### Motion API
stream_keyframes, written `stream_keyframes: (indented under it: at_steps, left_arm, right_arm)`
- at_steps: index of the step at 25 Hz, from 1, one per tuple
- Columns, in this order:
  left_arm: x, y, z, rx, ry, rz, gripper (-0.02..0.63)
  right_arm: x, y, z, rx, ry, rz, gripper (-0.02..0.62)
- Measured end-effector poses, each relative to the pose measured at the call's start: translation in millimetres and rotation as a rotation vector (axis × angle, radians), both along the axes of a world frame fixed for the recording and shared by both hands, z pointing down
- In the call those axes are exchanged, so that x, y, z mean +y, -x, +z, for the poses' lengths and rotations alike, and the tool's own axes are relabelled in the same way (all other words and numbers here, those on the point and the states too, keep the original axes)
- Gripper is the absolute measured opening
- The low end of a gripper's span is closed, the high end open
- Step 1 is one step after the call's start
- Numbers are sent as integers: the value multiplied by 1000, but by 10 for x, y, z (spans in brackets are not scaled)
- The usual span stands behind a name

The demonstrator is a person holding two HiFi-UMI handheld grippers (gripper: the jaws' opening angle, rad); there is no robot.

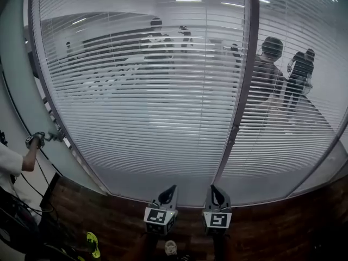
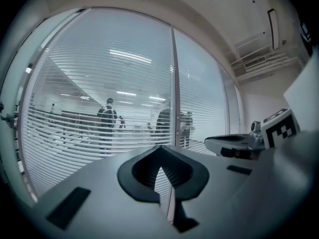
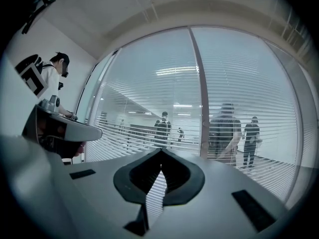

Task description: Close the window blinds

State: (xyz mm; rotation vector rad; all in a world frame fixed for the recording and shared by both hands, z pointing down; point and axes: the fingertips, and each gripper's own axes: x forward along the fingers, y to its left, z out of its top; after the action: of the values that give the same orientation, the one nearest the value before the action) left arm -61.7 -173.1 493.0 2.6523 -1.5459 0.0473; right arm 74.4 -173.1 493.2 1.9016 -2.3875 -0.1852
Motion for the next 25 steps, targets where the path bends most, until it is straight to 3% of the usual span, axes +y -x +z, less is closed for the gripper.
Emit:
stream_keyframes:
  at_steps: [7,17,25]
  left_arm:
    - [-460,2,-168,-4,-42,31,0]
    - [-982,127,-214,3,-24,35,2]
    - [-1205,65,-141,2,-31,90,2]
  right_arm:
    - [-418,-47,-91,-8,-8,38,0]
    - [-805,-11,-89,-18,11,67,0]
    - [-982,-34,-133,-26,6,106,0]
